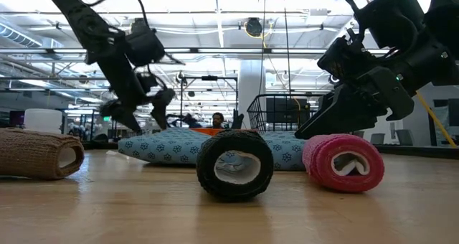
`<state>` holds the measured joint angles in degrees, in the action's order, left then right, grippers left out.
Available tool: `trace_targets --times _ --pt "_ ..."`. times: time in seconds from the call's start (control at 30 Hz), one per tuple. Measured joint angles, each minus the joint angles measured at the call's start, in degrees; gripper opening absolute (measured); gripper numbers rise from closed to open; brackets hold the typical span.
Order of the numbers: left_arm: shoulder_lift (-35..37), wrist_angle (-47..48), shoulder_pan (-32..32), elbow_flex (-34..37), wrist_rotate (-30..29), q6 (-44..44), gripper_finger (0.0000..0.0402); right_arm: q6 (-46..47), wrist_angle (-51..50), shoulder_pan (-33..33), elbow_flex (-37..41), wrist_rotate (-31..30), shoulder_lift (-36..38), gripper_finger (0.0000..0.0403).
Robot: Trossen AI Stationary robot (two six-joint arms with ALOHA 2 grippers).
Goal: Pick & Place Medicine items
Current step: Put the pink bandage into the right orange basket
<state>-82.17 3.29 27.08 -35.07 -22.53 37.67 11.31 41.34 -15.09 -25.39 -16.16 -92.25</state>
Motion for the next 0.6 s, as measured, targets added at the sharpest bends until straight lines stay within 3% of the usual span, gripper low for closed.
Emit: trace_targets --times 0.33,0.6 --pt "18.2 -0.5 -1.1 0.0 9.9 -9.6 0.0363 0.0 0.7 0.0 0.0 0.0 0.0 0.0174" --pt "36.0 -2.9 -9.5 0.0 11.2 -22.4 0.0363 0.0 2.3 0.0 0.0 0.0 0.0 0.0172"
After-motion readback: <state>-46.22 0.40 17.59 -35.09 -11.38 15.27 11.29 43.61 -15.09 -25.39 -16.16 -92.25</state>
